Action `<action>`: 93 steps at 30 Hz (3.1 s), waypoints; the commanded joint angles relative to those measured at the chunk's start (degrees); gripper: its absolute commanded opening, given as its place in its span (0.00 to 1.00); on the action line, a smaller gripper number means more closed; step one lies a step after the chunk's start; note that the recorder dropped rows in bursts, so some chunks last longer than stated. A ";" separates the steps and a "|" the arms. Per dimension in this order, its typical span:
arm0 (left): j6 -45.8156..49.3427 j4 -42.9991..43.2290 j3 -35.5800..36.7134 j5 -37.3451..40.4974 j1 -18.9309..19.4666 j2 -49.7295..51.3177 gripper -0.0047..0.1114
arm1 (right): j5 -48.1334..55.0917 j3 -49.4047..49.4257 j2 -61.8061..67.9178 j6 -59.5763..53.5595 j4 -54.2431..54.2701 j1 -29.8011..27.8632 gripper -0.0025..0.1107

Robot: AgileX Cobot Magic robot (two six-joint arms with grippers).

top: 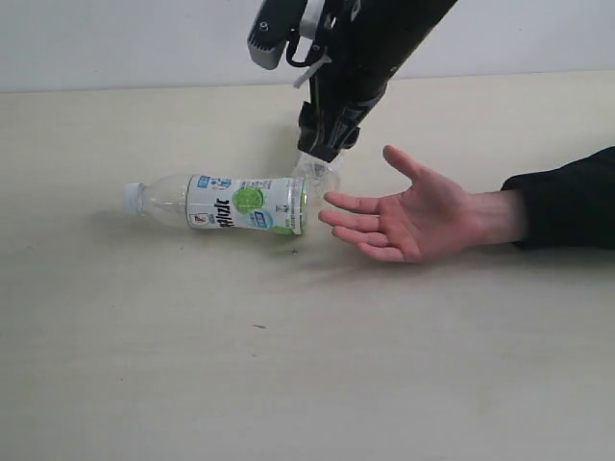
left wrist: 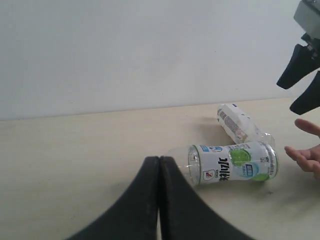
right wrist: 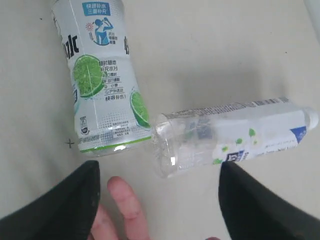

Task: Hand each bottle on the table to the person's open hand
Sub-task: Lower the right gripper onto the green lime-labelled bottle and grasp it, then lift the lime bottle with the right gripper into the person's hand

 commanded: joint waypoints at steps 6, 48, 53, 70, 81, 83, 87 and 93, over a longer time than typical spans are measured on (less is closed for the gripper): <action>-0.40 -0.12 0.04 -0.28 0.09 -0.20 0.04 | 0.88 -7.79 6.18 -7.28 -1.06 4.69 0.68; -0.40 -0.12 0.04 -0.28 0.09 -0.20 0.04 | -6.08 -12.12 13.17 -2.96 9.57 10.11 0.02; -0.40 -0.12 0.04 -0.28 0.09 -0.20 0.04 | -5.05 -12.12 4.67 14.17 0.34 9.74 0.02; -0.40 -0.12 0.04 -0.28 0.09 -0.20 0.04 | 20.16 -7.18 -7.43 44.79 -4.86 -8.38 0.02; -0.40 -0.12 0.04 -0.28 0.09 -0.20 0.04 | 6.54 7.76 -7.33 51.82 -4.00 -8.38 0.02; -0.40 -0.12 0.04 -0.28 0.09 -0.20 0.04 | 6.67 9.27 -7.33 53.49 -4.70 -8.38 0.02; -0.40 -0.12 0.04 -0.28 0.09 -0.20 0.04 | 5.15 13.69 -7.33 53.61 -4.59 -8.38 0.02; -0.40 -0.12 0.04 -0.28 0.09 -0.20 0.04 | -1.99 19.17 -7.33 53.77 -4.10 -8.26 0.02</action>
